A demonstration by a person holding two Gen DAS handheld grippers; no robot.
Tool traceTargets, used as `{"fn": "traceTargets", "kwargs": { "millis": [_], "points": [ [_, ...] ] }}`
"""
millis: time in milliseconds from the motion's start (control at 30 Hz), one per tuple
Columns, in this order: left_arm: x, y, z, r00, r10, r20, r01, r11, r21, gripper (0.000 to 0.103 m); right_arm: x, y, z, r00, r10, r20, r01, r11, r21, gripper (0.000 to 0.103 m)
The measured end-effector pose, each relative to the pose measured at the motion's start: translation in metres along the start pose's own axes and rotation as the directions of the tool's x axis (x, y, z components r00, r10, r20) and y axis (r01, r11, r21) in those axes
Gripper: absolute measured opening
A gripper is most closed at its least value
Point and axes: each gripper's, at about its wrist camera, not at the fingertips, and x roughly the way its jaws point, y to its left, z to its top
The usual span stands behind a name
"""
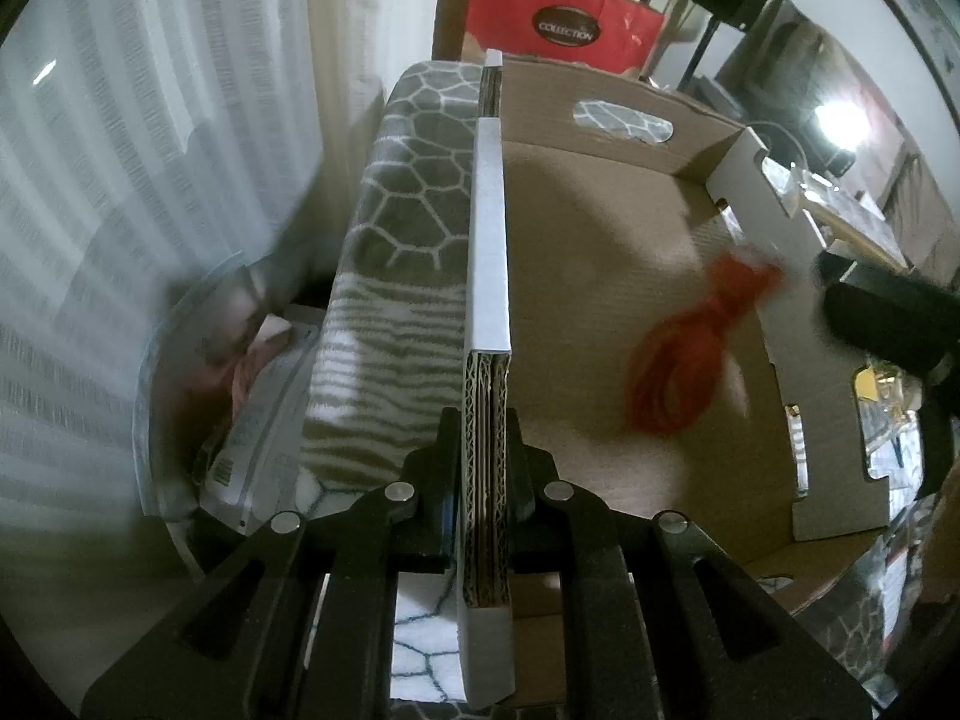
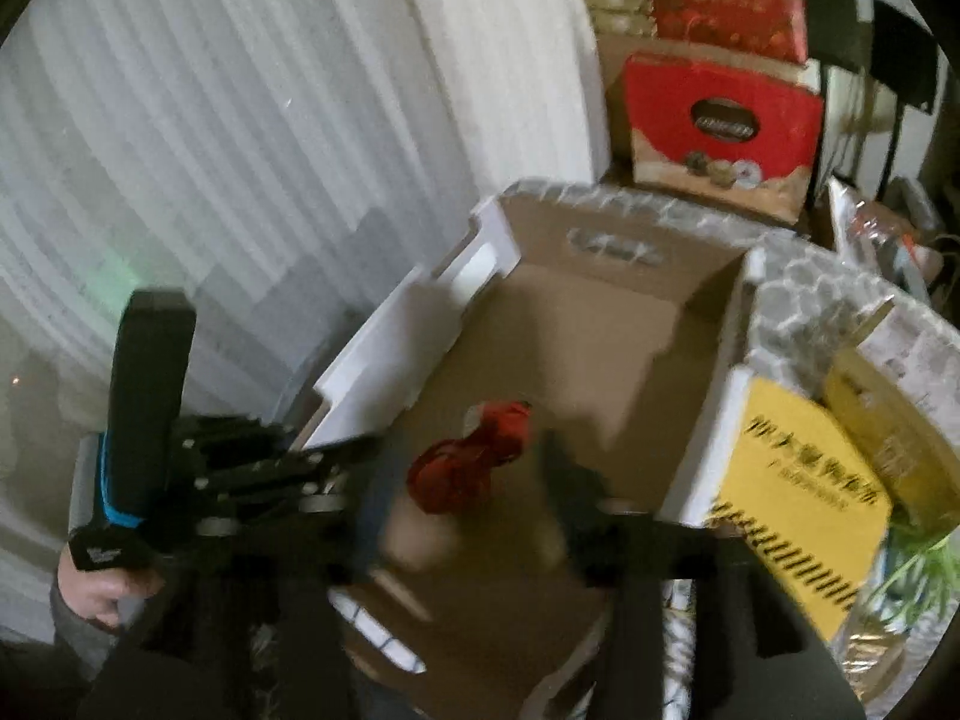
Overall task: Organize objects
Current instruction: 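Drop the red cable into the box with right tool while left holds wall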
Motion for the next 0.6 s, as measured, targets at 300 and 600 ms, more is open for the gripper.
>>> {"fn": "traceTargets", "kwargs": {
  "millis": [300,600],
  "points": [
    [0.0,0.0,0.0,1.0,0.002,0.002,-0.002,1.0,-0.001,0.01,-0.053,-0.044,0.006,0.992,-0.113,0.049,0.111,0.992,0.056,0.063],
    [0.0,0.0,0.0,1.0,0.005,0.003,-0.005,1.0,-0.004,0.01,-0.087,-0.115,-0.034,0.974,-0.223,-0.02,0.223,0.954,0.201,0.062]
  ]
}}
